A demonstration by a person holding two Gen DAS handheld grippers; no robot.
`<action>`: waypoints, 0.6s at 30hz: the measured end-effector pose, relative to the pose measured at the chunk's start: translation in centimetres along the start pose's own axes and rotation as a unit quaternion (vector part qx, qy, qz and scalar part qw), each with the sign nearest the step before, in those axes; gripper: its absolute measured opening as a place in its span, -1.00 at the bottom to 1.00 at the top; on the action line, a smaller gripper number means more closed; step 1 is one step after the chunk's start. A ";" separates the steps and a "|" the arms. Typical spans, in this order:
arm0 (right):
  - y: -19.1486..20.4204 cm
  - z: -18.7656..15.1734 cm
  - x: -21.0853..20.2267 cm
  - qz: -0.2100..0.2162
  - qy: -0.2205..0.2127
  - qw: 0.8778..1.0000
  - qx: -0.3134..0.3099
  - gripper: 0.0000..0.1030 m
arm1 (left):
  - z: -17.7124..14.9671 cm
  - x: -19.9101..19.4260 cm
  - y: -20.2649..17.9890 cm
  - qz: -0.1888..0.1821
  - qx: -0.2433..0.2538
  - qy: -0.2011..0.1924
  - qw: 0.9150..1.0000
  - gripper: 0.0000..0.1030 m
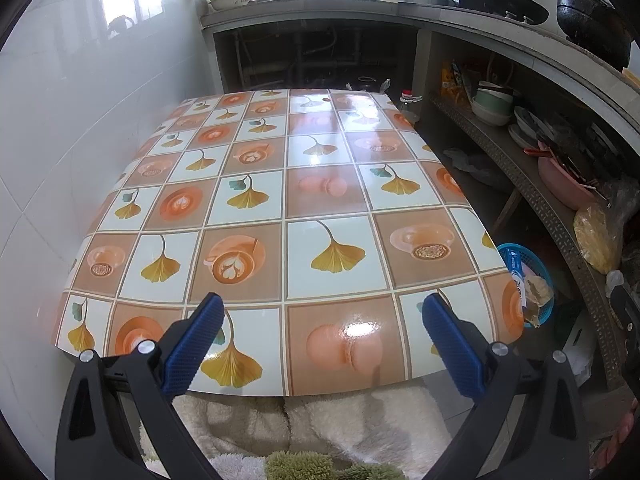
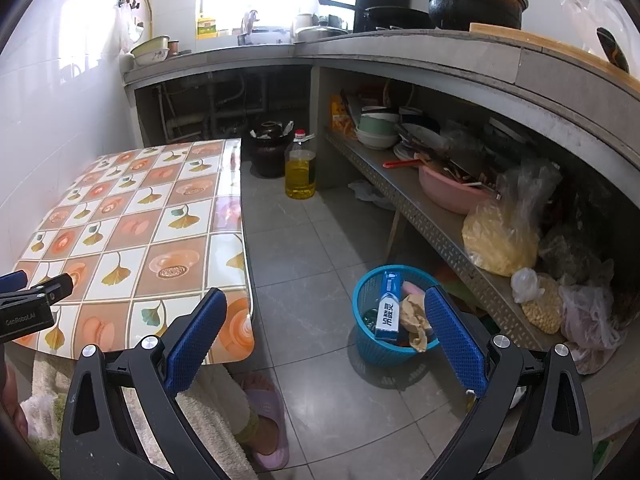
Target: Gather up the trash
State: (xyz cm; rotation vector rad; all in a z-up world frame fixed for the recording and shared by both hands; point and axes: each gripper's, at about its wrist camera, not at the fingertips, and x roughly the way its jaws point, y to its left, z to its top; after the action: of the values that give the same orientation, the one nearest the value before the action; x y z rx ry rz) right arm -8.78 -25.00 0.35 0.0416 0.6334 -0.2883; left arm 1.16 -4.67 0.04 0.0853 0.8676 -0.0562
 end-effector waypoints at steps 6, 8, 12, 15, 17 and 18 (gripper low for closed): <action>0.0 0.1 0.0 0.000 -0.001 1.000 0.001 0.85 | 0.0 0.0 0.0 0.000 0.000 0.001 1.000 0.89; 0.1 0.1 0.0 -0.001 -0.001 1.000 0.000 0.85 | 0.0 0.0 0.0 0.000 -0.001 0.000 1.000 0.89; 0.0 0.0 0.0 0.000 -0.001 1.000 0.000 0.85 | 0.0 0.0 0.0 0.000 0.000 0.000 1.000 0.89; 0.0 0.0 0.0 0.000 -0.001 1.000 0.000 0.85 | 0.0 0.0 0.0 0.000 0.000 0.001 1.000 0.89; 0.1 0.1 0.0 0.000 -0.001 1.000 0.000 0.85 | 0.0 0.0 0.0 0.000 0.000 0.000 1.000 0.89; 0.1 0.1 0.0 0.000 -0.001 1.000 0.000 0.85 | 0.0 0.0 0.0 0.000 0.000 0.000 1.000 0.89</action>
State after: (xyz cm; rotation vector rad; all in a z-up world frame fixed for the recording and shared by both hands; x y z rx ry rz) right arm -8.72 -24.89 0.42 0.0422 0.6322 -0.2892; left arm 1.19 -4.68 0.05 0.0851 0.8681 -0.0560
